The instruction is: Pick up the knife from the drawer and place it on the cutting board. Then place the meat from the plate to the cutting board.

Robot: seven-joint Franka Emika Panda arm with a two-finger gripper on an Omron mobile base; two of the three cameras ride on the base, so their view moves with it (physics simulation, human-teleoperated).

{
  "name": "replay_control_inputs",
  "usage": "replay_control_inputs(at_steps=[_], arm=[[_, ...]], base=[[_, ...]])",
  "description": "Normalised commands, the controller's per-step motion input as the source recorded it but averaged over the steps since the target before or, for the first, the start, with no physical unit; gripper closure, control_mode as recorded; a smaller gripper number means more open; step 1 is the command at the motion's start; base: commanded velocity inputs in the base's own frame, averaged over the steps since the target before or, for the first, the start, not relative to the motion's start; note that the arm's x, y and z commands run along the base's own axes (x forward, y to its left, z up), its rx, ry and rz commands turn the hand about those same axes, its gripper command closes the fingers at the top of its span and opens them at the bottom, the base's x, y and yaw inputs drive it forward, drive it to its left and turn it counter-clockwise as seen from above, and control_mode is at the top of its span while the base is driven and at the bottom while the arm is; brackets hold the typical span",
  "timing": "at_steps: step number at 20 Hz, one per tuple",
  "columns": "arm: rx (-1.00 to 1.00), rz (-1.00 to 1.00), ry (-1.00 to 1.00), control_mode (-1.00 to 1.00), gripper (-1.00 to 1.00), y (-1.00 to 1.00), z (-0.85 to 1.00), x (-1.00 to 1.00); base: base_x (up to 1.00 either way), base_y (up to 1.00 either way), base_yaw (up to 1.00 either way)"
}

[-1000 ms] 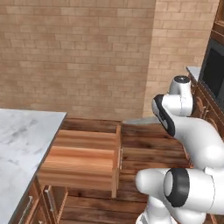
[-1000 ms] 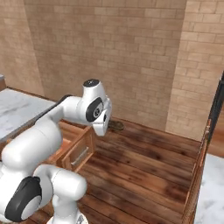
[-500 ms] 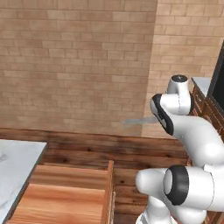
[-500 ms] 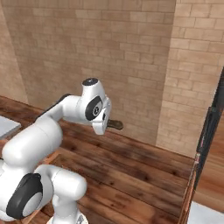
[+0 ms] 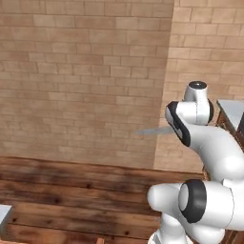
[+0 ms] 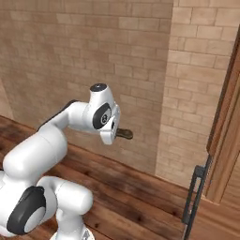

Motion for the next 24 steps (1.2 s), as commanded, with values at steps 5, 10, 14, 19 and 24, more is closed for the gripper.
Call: replay_control_inputs(at_steps=[5,10,14,19,24], arm=[[0.00,0.00,0.00,1.00,1.00,0.00,0.00,0.00],[0.00,0.00,0.00,1.00,1.00,0.00,0.00,0.00],[0.00,0.00,0.00,1.00,1.00,0.00,0.00,0.00],[0.00,0.00,0.00,1.00,1.00,0.00,0.00,0.00],[0.00,0.00,0.00,1.00,1.00,0.00,0.00,0.00]], base=[[1.00,0.08,0.28],[1.00,0.07,0.64],[0.94,0.00,0.78],[0.79,-0.07,0.83],[0.84,-0.30,0.82]])
